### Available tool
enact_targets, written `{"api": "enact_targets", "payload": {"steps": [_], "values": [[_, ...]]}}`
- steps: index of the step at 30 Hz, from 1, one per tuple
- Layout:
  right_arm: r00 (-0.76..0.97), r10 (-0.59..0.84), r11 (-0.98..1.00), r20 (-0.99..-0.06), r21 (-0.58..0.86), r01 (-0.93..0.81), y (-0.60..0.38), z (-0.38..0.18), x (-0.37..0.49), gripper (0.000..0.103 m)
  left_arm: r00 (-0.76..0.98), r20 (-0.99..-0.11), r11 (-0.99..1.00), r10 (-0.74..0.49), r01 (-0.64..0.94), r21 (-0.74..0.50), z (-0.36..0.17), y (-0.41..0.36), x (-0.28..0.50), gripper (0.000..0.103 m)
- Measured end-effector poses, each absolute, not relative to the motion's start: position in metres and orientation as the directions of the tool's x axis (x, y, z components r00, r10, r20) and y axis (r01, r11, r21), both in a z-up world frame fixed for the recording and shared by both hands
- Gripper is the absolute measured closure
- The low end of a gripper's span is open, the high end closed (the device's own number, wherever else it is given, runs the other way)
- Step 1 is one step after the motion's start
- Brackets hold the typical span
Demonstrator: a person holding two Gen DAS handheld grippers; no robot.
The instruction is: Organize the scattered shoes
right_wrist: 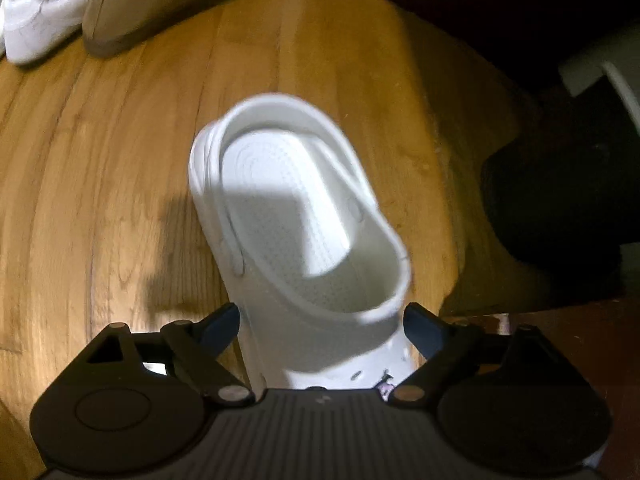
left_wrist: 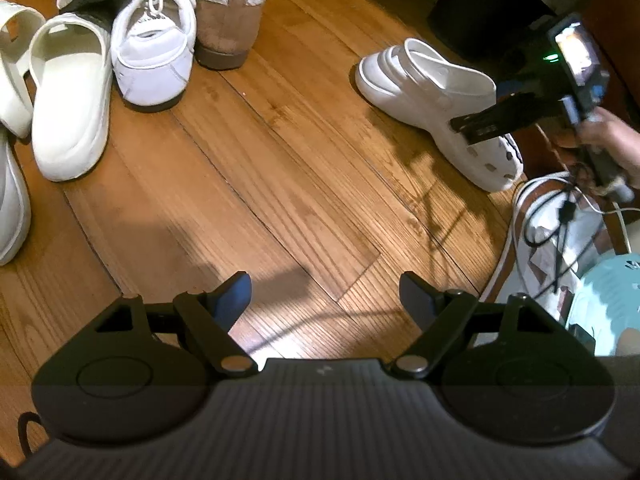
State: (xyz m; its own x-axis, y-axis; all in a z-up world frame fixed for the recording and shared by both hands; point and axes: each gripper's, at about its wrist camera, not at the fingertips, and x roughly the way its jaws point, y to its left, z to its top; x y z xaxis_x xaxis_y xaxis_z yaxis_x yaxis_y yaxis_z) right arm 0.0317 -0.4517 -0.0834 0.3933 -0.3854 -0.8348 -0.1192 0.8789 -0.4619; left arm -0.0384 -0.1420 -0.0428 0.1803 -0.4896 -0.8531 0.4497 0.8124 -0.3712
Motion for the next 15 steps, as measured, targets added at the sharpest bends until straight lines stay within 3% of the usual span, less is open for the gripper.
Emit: {"api": "enact_targets", "payload": {"steps": [3, 6, 7, 9, 11, 13, 15], "values": [[0.529, -0.326, 0.915, -0.784, -0.401, -0.031, -0.425, -0.038, 0.007, 0.011, 0.259, -0.846, 0.847, -0.465, 0.408, -0.341, -0.038, -0.122, -0.033, 0.022], [0.631, -0.097, 0.983, -0.77, -0.173, -0.06, -0.394, -0.016, -0.009, 0.015, 0.354, -0.844, 0.896, -0.403, 0.341, -0.284, -0.032, -0.094, -0.023, 0.022], [0.636, -0.008, 0.992, -0.771, -0.088, -0.094, -0.379, -0.019, -0.01, 0.022, 0.403, -0.847, 0.924, -0.348, 0.298, -0.239, -0.03, -0.079, -0.016, 0.022], [0.618, 0.12, 0.985, -0.777, 0.014, -0.174, -0.343, -0.029, -0.002, 0.052, 0.466, -0.851, 0.963, -0.241, 0.227, -0.149, -0.028, -0.054, -0.005, 0.022], [0.586, 0.206, 0.966, -0.783, 0.067, -0.25, -0.309, -0.039, 0.009, 0.073, 0.513, -0.847, 0.984, -0.141, 0.165, -0.064, -0.028, -0.031, 0.007, 0.022], [0.545, 0.286, 0.937, -0.788, 0.111, -0.331, -0.263, -0.046, 0.019, 0.078, 0.548, -0.835, 0.993, -0.054, 0.117, 0.013, -0.028, -0.01, 0.02, 0.022], [0.522, 0.342, 0.916, -0.781, 0.153, -0.371, -0.229, -0.046, 0.025, 0.078, 0.582, -0.813, 0.992, -0.002, 0.102, 0.07, -0.027, 0.005, 0.029, 0.03]]}}
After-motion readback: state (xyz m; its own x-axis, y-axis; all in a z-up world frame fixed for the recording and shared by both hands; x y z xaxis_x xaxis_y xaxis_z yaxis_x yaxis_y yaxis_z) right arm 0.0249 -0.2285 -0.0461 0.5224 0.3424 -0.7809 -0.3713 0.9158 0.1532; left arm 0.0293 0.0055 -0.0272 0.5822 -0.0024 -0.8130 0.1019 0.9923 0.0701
